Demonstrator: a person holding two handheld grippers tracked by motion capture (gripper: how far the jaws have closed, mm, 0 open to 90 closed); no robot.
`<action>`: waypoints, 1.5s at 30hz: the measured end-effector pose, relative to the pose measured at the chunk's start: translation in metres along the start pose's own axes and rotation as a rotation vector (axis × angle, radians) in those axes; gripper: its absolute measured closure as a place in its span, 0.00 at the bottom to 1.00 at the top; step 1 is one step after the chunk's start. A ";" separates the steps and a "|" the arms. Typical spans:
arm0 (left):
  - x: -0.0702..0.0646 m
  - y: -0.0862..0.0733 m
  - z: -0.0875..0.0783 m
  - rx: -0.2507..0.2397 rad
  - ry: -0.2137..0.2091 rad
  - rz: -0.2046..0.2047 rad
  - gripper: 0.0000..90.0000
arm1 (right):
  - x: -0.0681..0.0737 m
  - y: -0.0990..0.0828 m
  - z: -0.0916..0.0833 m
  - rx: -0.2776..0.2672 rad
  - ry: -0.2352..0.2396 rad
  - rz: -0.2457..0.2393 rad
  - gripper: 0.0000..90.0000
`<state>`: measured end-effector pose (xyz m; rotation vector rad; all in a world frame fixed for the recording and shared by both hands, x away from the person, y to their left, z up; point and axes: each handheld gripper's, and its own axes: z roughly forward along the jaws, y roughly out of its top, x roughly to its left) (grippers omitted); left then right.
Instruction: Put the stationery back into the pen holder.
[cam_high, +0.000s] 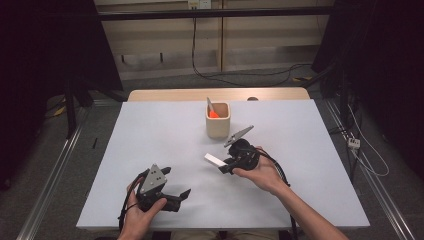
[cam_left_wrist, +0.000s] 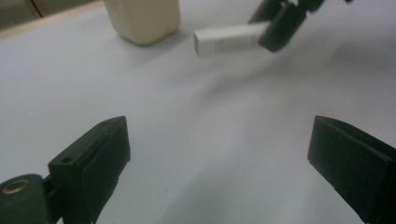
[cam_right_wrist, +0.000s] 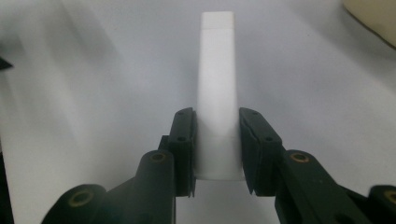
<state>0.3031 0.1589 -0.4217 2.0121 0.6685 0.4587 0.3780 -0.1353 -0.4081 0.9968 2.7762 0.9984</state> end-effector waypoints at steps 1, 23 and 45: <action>0.000 0.002 0.000 -0.003 0.009 0.007 0.06 | 0.000 -0.001 -0.001 0.001 0.001 0.000 0.76; 0.002 0.025 0.038 0.073 -0.028 0.190 0.07 | -0.003 -0.009 -0.020 -0.041 0.021 -0.047 0.76; 0.000 0.053 0.066 0.048 0.036 0.521 0.06 | -0.005 -0.006 -0.027 -0.053 0.012 -0.053 0.76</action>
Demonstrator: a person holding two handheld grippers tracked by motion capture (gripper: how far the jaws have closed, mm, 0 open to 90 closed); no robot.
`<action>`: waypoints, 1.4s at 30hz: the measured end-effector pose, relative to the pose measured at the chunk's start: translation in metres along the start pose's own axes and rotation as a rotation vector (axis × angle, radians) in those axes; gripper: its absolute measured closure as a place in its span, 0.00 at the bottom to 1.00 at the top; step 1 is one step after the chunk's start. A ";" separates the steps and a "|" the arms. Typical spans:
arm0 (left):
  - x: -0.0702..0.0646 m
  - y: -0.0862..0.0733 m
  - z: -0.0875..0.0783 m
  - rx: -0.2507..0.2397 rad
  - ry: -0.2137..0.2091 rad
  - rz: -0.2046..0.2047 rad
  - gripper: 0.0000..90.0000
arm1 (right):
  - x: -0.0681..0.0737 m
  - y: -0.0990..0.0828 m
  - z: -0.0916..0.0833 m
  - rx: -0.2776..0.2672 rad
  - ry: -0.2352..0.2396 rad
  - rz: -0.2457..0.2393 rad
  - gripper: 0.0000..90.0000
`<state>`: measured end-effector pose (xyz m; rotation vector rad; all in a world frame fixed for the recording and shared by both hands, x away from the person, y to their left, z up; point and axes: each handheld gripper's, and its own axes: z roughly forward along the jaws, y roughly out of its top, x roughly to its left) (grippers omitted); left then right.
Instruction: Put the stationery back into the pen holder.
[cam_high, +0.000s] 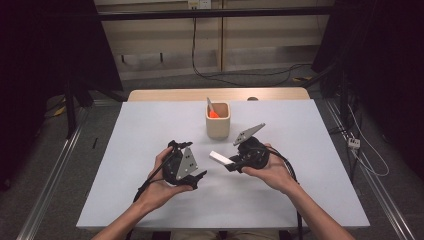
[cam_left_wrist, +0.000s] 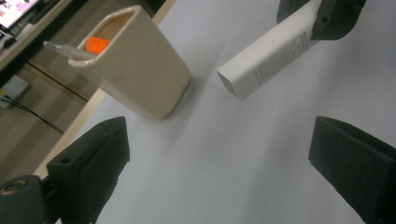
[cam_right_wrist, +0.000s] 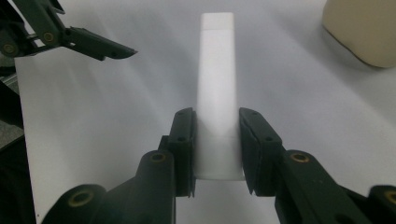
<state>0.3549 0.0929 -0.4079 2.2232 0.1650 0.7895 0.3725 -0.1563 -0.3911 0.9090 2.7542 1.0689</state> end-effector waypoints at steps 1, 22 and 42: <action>0.001 0.001 0.001 0.001 0.004 0.028 0.06 | 0.000 0.000 -0.001 0.001 -0.002 0.001 0.76; -0.025 0.003 0.006 0.099 0.148 0.319 0.08 | 0.005 0.011 0.003 0.002 0.003 -0.013 0.76; -0.052 -0.001 0.008 0.145 0.233 0.582 0.29 | 0.013 0.022 0.021 0.034 0.032 -0.046 0.76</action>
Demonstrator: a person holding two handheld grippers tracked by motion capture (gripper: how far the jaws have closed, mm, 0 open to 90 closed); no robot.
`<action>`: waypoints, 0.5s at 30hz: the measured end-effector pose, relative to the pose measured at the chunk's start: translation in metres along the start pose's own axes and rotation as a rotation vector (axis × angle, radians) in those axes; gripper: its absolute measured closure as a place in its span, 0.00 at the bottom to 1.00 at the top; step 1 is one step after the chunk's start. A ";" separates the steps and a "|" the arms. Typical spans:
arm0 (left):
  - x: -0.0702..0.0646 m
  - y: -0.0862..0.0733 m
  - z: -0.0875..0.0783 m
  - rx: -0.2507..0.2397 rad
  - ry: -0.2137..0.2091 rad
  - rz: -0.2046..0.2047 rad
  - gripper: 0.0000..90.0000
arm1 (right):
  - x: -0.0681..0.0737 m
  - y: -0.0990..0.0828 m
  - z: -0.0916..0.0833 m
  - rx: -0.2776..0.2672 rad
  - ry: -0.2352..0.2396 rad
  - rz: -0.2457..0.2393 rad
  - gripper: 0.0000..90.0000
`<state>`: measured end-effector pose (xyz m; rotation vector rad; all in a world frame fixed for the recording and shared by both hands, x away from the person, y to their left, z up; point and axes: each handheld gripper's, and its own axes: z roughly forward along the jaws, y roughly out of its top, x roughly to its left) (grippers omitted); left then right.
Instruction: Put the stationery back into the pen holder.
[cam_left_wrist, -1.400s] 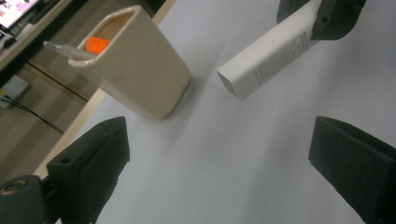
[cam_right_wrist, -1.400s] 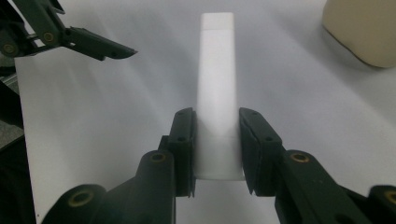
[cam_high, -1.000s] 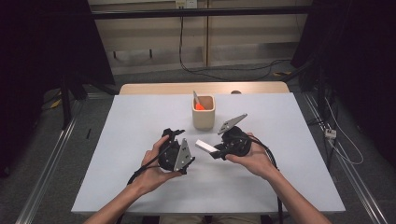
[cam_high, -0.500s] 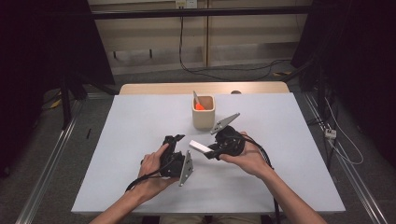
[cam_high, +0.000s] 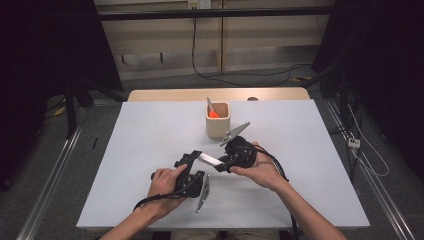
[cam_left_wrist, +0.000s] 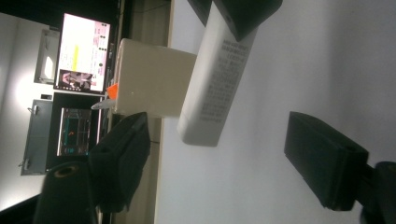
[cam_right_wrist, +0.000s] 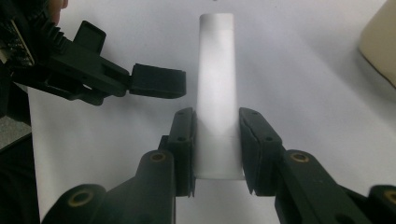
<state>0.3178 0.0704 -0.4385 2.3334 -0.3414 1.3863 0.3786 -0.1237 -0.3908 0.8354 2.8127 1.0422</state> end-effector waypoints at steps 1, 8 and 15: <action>-0.001 0.000 0.000 -0.003 0.001 0.000 0.29 | 0.000 0.000 0.001 0.004 0.000 -0.005 0.76; 0.000 0.002 -0.001 -0.005 -0.005 -0.022 0.42 | 0.003 0.003 0.007 0.008 0.013 -0.008 0.76; -0.004 0.007 -0.002 -0.005 -0.008 0.032 0.54 | 0.006 0.004 0.009 0.005 0.021 -0.014 0.76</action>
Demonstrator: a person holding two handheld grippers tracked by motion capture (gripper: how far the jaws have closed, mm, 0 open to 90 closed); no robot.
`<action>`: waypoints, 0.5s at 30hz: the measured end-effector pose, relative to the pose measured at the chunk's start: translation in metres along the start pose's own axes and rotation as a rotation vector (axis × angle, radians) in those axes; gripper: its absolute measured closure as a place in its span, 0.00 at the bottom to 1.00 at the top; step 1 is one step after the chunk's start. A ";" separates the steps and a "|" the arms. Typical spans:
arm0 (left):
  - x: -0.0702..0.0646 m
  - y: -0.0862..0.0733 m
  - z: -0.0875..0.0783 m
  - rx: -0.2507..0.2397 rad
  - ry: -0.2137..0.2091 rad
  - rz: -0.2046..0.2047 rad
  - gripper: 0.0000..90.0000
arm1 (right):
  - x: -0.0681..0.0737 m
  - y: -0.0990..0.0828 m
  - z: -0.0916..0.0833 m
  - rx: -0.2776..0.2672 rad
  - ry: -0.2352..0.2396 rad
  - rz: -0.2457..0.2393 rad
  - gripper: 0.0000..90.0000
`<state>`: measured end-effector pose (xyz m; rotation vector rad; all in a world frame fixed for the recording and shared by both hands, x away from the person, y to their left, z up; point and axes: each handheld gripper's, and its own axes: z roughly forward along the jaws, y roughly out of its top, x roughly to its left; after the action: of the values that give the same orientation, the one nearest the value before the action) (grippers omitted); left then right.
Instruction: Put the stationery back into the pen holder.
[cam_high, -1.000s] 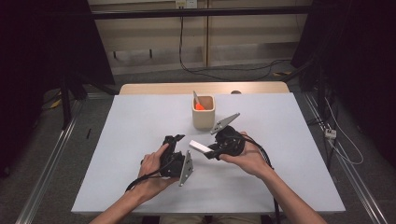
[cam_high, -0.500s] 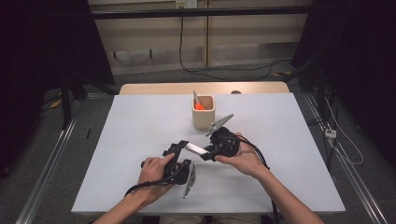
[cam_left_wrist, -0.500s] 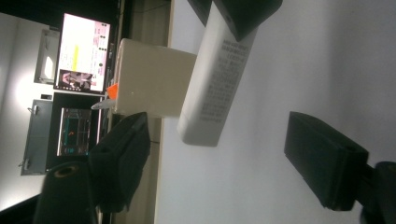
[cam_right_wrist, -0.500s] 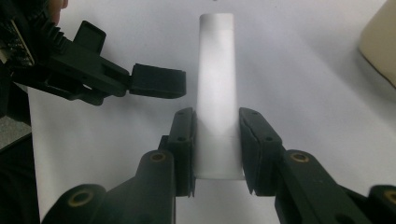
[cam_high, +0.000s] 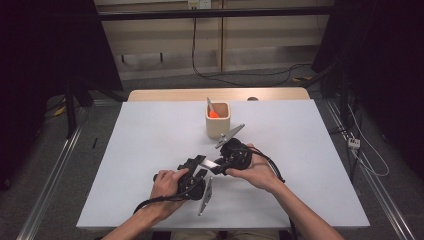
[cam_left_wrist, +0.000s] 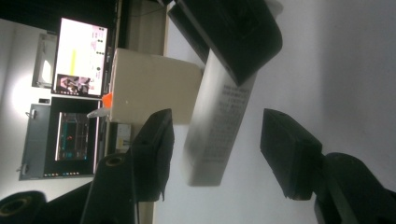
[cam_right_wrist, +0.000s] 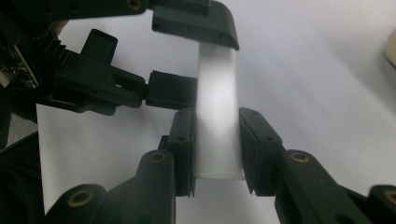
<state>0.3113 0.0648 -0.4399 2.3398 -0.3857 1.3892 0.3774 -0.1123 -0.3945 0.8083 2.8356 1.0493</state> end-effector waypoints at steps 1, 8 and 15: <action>0.000 0.000 0.000 -0.006 0.008 0.003 0.57 | 0.000 0.000 0.000 0.001 0.004 0.002 0.76; -0.002 0.001 0.001 -0.003 0.006 0.014 0.64 | 0.001 0.001 0.001 0.001 0.008 0.009 0.76; -0.003 0.002 0.000 -0.031 0.016 0.037 0.71 | 0.002 0.001 0.002 -0.003 0.023 0.014 0.76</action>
<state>0.3090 0.0629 -0.4422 2.3068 -0.4452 1.4079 0.3767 -0.1090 -0.3953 0.8224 2.8510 1.0713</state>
